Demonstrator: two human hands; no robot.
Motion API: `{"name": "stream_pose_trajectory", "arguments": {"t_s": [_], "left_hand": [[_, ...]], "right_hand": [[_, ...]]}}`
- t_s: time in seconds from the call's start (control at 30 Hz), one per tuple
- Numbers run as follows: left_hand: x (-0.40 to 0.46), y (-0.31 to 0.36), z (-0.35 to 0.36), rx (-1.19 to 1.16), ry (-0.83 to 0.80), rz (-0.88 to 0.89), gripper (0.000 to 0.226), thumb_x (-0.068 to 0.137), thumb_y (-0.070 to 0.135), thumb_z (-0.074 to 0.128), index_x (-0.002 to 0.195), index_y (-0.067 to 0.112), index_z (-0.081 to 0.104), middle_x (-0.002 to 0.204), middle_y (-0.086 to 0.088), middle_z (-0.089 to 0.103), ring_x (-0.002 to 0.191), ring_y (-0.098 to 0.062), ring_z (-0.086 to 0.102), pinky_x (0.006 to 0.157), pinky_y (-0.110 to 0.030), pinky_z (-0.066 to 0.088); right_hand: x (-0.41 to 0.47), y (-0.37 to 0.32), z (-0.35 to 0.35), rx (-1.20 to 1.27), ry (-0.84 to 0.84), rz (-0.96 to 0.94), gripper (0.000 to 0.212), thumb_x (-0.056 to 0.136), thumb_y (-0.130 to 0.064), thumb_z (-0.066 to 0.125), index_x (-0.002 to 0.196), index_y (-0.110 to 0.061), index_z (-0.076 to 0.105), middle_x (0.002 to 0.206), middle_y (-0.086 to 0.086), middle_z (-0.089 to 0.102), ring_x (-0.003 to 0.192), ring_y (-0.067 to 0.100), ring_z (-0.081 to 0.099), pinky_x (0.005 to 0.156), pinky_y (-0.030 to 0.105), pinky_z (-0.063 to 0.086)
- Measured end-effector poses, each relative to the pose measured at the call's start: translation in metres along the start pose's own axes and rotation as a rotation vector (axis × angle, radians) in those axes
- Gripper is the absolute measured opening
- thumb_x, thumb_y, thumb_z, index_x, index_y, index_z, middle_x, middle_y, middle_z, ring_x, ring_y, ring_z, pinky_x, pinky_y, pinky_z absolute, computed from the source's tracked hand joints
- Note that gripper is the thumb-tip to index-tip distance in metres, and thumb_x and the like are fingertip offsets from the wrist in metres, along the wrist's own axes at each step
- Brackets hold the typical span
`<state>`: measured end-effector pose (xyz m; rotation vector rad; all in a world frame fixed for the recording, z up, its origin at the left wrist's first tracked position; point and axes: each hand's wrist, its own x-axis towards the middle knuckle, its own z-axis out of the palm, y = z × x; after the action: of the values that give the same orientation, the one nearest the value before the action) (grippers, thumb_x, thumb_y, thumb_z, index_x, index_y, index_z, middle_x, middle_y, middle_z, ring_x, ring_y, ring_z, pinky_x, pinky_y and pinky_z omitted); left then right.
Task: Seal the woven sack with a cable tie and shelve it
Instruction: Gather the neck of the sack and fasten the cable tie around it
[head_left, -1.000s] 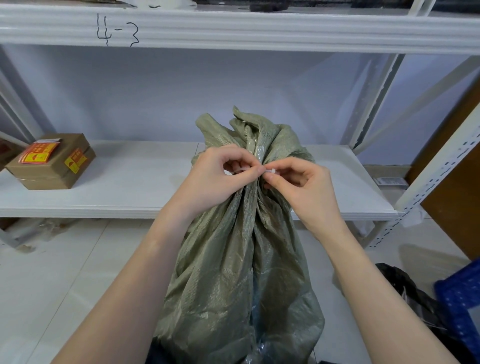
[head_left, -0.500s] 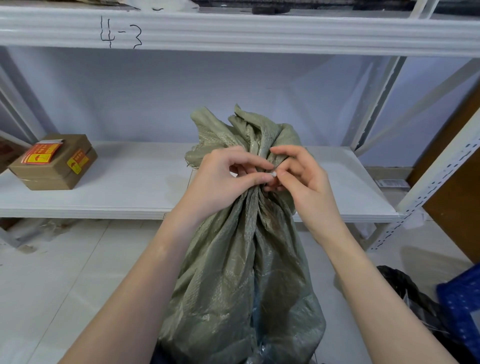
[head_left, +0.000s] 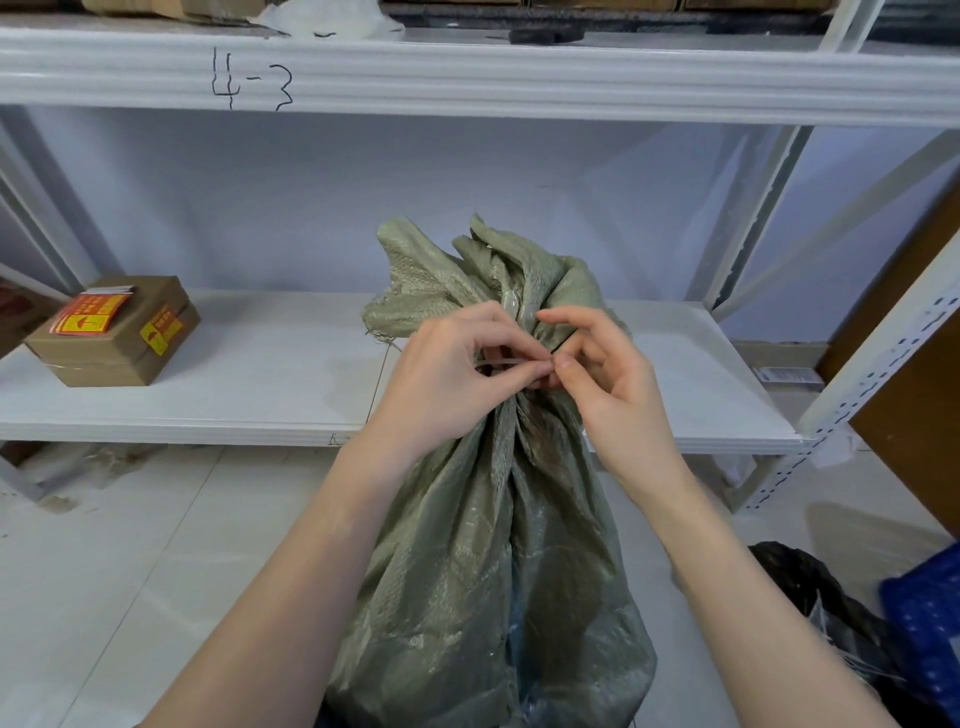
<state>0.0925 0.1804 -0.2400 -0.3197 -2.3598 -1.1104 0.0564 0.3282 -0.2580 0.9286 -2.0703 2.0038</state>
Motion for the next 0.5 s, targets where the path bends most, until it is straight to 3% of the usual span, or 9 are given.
{"name": "stream_pose_trajectory", "arguments": {"t_s": [0.13, 0.4, 0.5], "left_hand": [[-0.0005, -0.0031, 0.0011, 0.057, -0.006, 0.019, 0.009, 0.078, 0.032, 0.069, 0.083, 0.026, 0.073, 0.085, 0.009, 0.064, 0.077, -0.009, 0.060, 0.072, -0.041, 0.050], [-0.0001, -0.0055, 0.0006, 0.106, -0.019, 0.049, 0.012, 0.079, 0.037, 0.065, 0.083, 0.027, 0.070, 0.087, 0.011, 0.064, 0.081, -0.006, 0.060, 0.072, -0.040, 0.050], [0.0005, -0.0074, -0.0004, 0.114, -0.012, 0.041, 0.015, 0.078, 0.042, 0.065, 0.083, 0.028, 0.069, 0.087, 0.013, 0.064, 0.082, -0.005, 0.060, 0.071, -0.038, 0.049]], "right_hand": [[-0.0003, 0.0011, -0.0006, -0.024, 0.012, -0.003, 0.037, 0.089, 0.010, 0.042, 0.108, -0.017, 0.057, 0.065, 0.000, 0.044, 0.067, 0.009, 0.050, 0.072, 0.018, 0.044], [0.0005, 0.0054, -0.0011, -0.002, 0.008, -0.013, 0.040, 0.088, 0.003, 0.042, 0.108, -0.030, 0.051, 0.064, 0.000, 0.043, 0.067, 0.009, 0.050, 0.076, 0.022, 0.045], [-0.0001, 0.0042, -0.0015, 0.025, 0.014, -0.003, 0.038, 0.089, 0.007, 0.041, 0.105, -0.027, 0.048, 0.065, 0.001, 0.041, 0.066, 0.007, 0.050, 0.078, 0.023, 0.046]]}}
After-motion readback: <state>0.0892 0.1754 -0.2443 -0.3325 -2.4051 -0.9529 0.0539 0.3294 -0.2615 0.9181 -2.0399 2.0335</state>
